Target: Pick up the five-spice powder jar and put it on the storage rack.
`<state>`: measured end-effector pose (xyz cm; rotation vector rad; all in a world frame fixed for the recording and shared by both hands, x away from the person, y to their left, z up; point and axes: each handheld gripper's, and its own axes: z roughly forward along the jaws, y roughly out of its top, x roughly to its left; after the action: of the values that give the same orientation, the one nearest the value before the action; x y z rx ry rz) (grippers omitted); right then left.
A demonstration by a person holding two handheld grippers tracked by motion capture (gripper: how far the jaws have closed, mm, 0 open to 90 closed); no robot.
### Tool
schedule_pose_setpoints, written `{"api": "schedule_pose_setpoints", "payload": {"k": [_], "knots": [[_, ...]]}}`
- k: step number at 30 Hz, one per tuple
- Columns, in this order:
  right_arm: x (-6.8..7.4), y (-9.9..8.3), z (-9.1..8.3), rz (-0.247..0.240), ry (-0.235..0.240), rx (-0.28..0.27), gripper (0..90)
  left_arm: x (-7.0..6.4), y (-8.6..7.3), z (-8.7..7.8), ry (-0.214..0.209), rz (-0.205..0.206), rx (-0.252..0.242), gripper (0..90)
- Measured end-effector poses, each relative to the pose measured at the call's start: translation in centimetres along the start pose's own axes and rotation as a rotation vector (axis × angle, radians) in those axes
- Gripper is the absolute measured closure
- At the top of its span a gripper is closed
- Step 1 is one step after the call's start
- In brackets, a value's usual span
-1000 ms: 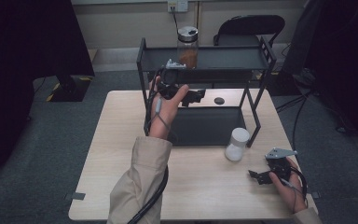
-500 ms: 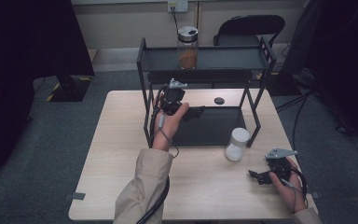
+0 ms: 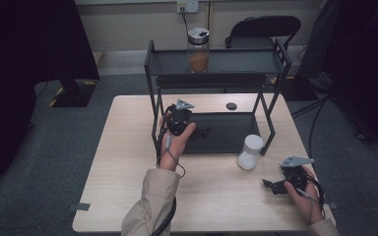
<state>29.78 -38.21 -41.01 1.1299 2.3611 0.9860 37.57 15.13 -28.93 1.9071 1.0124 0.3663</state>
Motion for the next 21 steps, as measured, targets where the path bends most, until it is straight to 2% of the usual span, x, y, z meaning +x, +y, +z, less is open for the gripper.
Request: {"api": "schedule_pose_setpoints", "payload": {"k": [9, 18, 21], "knots": [[0.0, 0.0, 0.0, -0.001, 0.000, 0.000, 0.0, 0.2, -2.3, 0.7, 0.005, -0.019, 0.024, 2.0], [0.0, 0.0, 0.0, -0.001, 0.000, 0.000, 0.0, 0.5, -4.6, 1.4, 0.007, -0.022, 0.054, 2.1], [0.0, 0.0, 0.0, -0.002, 0.000, 0.000, 0.0, 0.6, -5.5, 1.6, 0.006, -0.036, 0.057, 2.1]]}}
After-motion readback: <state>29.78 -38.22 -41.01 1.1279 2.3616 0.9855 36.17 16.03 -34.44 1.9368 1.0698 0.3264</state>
